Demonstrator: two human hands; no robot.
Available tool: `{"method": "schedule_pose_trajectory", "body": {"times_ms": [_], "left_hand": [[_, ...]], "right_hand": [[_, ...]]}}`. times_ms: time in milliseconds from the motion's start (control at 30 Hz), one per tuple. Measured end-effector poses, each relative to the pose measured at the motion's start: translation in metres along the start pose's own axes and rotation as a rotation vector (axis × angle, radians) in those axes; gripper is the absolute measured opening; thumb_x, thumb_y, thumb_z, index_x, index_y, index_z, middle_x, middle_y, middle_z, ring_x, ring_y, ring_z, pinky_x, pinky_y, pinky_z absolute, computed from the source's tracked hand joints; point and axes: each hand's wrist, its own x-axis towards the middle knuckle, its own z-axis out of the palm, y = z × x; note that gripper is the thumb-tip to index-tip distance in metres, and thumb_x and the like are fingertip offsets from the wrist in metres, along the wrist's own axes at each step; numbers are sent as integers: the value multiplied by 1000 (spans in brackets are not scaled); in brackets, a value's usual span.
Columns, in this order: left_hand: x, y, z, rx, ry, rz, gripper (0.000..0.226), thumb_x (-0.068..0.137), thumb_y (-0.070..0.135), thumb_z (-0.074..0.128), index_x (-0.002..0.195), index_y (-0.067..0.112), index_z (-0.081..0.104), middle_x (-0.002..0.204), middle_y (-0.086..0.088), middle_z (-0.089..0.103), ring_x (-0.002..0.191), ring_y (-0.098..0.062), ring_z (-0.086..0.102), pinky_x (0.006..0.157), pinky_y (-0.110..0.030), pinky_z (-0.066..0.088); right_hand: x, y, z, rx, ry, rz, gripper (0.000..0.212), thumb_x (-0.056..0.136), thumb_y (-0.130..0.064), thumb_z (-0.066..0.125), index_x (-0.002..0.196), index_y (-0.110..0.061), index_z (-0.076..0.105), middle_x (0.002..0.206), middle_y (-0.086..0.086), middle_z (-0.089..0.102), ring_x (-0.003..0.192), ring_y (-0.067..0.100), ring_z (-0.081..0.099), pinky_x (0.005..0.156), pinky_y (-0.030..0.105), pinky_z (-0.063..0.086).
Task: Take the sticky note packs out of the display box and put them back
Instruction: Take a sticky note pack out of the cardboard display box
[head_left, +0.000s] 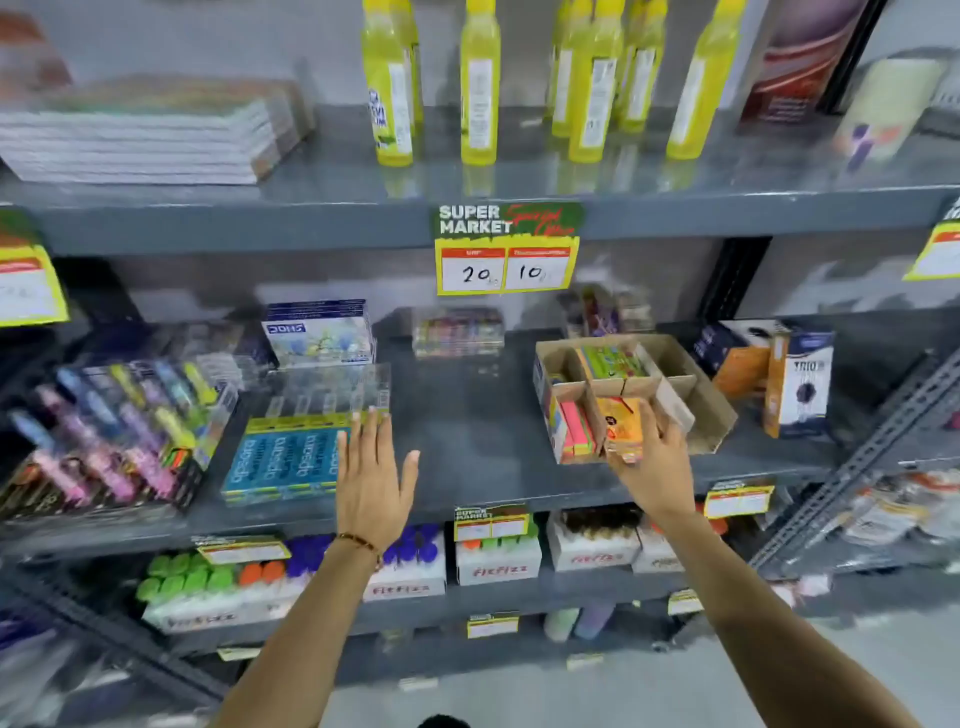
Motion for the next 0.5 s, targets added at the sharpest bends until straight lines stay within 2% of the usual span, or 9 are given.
{"method": "schedule_pose_trajectory", "body": {"times_ms": [200, 333, 500], "left_hand": [[5, -35, 26, 77, -95, -94, 78, 96, 52, 6, 128, -9, 44, 133, -27, 46, 129, -42, 33, 108, -56, 20], [5, -40, 32, 108, -119, -96, 76, 96, 49, 7, 125, -7, 49, 129, -25, 52, 124, -42, 40, 107, -53, 21], [6, -36, 29, 102, -167, -121, 73, 97, 46, 5, 125, -4, 50, 128, -22, 54, 123, -39, 43, 105, -51, 28]], "right_hand": [[12, 10, 12, 15, -208, 176, 101, 75, -39, 76, 151, -20, 11, 153, 21, 14, 141, 39, 15, 112, 50, 29], [18, 13, 14, -9, -223, 168, 103, 75, -43, 75, 150, -25, 7, 153, 20, 13, 138, 39, 24, 110, 49, 33], [18, 16, 18, -2, -181, 130, 100, 75, -37, 76, 150, -19, 12, 145, 23, 23, 130, 41, 34, 107, 48, 38]]}}
